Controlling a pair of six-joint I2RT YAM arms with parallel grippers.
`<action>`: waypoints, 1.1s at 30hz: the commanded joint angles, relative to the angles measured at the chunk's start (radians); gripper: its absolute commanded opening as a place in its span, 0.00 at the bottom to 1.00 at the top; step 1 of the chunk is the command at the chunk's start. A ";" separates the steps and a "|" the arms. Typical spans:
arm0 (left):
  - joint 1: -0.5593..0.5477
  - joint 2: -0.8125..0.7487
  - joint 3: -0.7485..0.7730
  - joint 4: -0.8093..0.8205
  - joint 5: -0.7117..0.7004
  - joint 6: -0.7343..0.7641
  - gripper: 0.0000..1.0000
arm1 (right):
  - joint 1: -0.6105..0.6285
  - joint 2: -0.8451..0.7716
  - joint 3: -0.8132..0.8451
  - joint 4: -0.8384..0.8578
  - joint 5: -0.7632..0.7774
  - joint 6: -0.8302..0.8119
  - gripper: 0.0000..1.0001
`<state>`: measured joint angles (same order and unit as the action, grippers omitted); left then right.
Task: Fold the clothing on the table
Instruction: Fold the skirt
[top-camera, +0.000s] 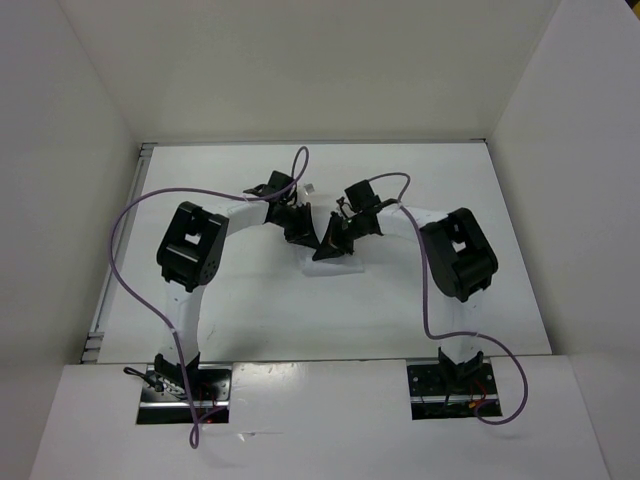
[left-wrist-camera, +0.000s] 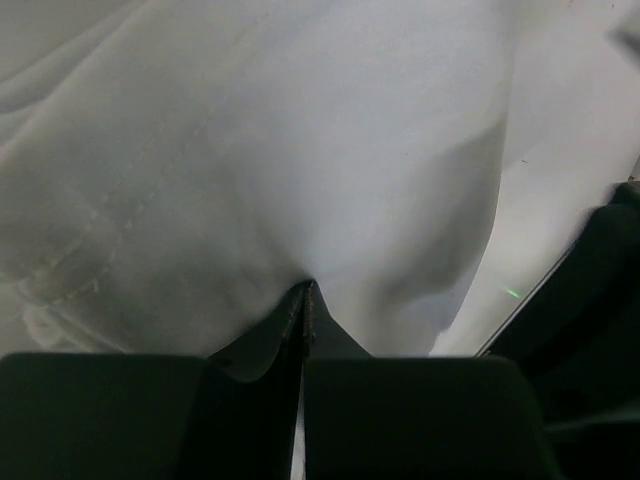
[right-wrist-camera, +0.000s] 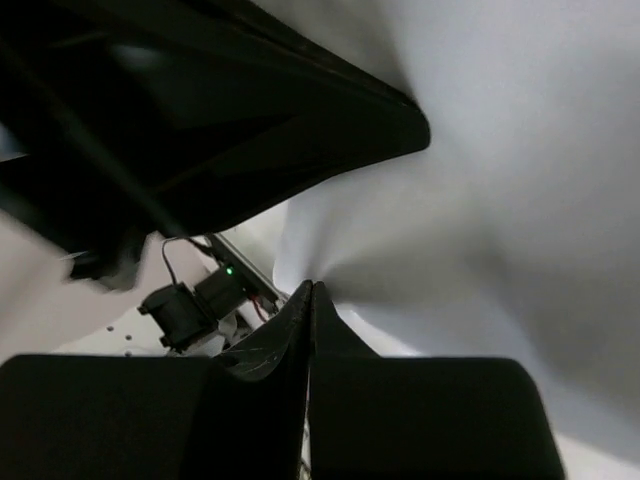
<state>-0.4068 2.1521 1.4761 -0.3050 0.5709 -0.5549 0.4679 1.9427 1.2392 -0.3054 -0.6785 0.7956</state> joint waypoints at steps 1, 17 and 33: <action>0.014 0.032 -0.022 0.027 -0.040 0.009 0.04 | 0.031 0.064 0.016 0.046 -0.065 -0.018 0.00; 0.042 -0.343 -0.071 0.004 -0.110 0.018 0.35 | 0.031 -0.159 0.071 -0.144 0.062 -0.148 0.06; 0.008 -0.965 -0.732 0.032 -0.282 -0.132 0.66 | -0.012 -0.511 -0.359 -0.285 0.569 -0.041 0.54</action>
<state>-0.3870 1.2850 0.7998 -0.2878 0.3420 -0.6132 0.4530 1.5063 0.9089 -0.5236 -0.3153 0.6987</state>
